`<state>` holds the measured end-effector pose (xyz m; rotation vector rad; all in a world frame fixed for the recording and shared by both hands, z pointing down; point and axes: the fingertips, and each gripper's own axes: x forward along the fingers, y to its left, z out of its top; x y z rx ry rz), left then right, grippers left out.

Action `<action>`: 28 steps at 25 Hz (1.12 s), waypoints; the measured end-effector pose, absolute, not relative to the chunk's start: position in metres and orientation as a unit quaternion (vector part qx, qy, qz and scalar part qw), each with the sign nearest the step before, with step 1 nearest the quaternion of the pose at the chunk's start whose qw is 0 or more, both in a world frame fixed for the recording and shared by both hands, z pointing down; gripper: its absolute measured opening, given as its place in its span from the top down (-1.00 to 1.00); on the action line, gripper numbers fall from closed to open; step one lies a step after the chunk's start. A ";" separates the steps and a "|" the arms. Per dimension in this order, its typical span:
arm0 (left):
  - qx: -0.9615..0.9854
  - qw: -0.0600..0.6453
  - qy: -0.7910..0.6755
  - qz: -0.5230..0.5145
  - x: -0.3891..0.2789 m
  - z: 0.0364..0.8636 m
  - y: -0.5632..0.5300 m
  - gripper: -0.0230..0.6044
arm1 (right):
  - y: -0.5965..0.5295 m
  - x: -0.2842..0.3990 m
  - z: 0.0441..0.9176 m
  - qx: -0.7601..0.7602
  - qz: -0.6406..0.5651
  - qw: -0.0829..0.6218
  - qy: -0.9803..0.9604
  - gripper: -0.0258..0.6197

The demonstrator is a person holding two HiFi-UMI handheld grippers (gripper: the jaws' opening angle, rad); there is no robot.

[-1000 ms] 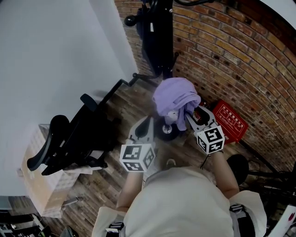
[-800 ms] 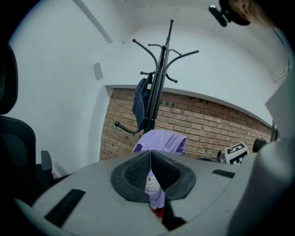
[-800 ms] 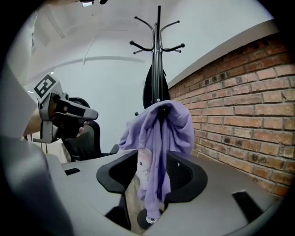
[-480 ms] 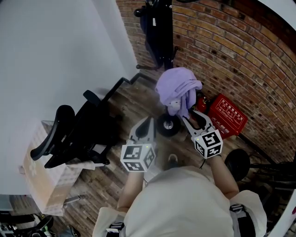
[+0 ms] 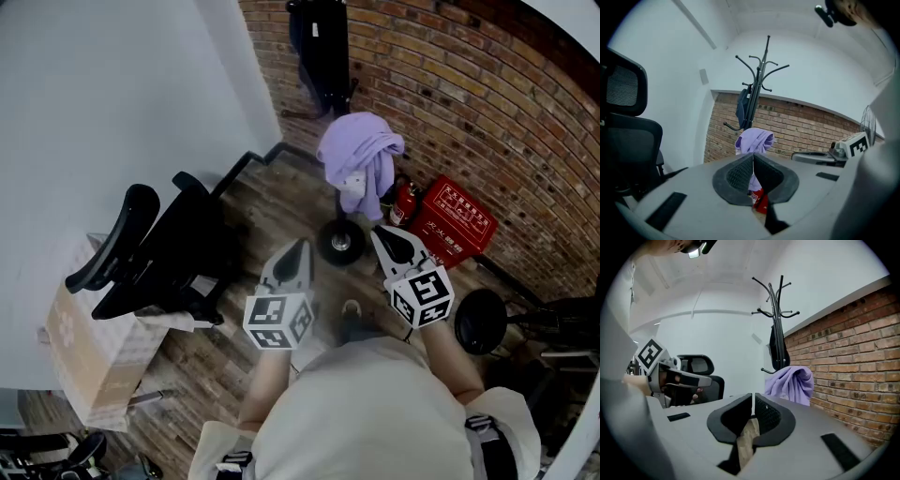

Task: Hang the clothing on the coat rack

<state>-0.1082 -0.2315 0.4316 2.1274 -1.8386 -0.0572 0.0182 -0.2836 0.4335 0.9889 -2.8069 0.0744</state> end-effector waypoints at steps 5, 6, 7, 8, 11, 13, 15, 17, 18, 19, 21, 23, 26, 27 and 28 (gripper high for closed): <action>0.746 0.165 -0.645 -0.022 -0.099 0.436 -0.192 0.91 | -0.237 0.020 0.418 0.319 0.016 0.062 -0.946 0.89; 0.746 0.165 -0.645 -0.021 -0.097 0.437 -0.184 0.91 | -0.229 0.021 0.416 0.319 0.013 0.059 -0.946 0.89; 0.745 0.165 -0.645 -0.021 -0.095 0.437 -0.176 0.91 | -0.221 0.022 0.413 0.319 0.011 0.056 -0.946 0.89; 0.745 0.166 -0.645 -0.020 -0.093 0.438 -0.168 0.91 | -0.213 0.023 0.412 0.318 0.009 0.054 -0.946 0.90; 0.745 0.169 -0.645 -0.020 -0.086 0.441 -0.145 0.91 | -0.190 0.027 0.407 0.317 0.005 0.051 -0.947 0.90; 0.745 0.170 -0.645 -0.021 -0.081 0.442 -0.133 0.91 | -0.175 0.029 0.405 0.314 0.002 0.048 -0.948 0.91; 0.746 0.169 -0.644 -0.022 -0.075 0.442 -0.123 0.91 | -0.163 0.030 0.402 0.310 -0.001 0.046 -0.950 0.91; 0.747 0.166 -0.644 -0.024 -0.070 0.440 -0.115 0.91 | -0.154 0.033 0.399 0.306 -0.005 0.043 -0.951 0.91; 0.747 0.165 -0.644 -0.026 -0.068 0.439 -0.112 0.91 | -0.150 0.034 0.398 0.305 -0.007 0.042 -0.951 0.91; 0.746 0.165 -0.644 -0.028 -0.067 0.439 -0.108 0.91 | -0.147 0.035 0.397 0.305 -0.008 0.042 -0.951 0.91; 0.746 0.164 -0.645 -0.031 -0.064 0.437 -0.102 0.91 | -0.142 0.038 0.396 0.305 -0.009 0.040 -0.951 0.91; 0.745 0.165 -0.646 -0.032 -0.063 0.438 -0.096 0.91 | -0.138 0.040 0.395 0.306 -0.010 0.039 -0.951 0.91; 0.743 0.167 -0.648 -0.027 -0.063 0.443 -0.092 0.91 | -0.133 0.043 0.396 0.308 -0.008 0.039 -0.951 0.91; 0.742 0.168 -0.648 -0.025 -0.064 0.444 -0.091 0.91 | -0.132 0.043 0.397 0.309 -0.008 0.039 -0.950 0.92; 0.742 0.169 -0.649 -0.024 -0.065 0.444 -0.090 0.91 | -0.132 0.043 0.397 0.310 -0.008 0.040 -0.950 0.92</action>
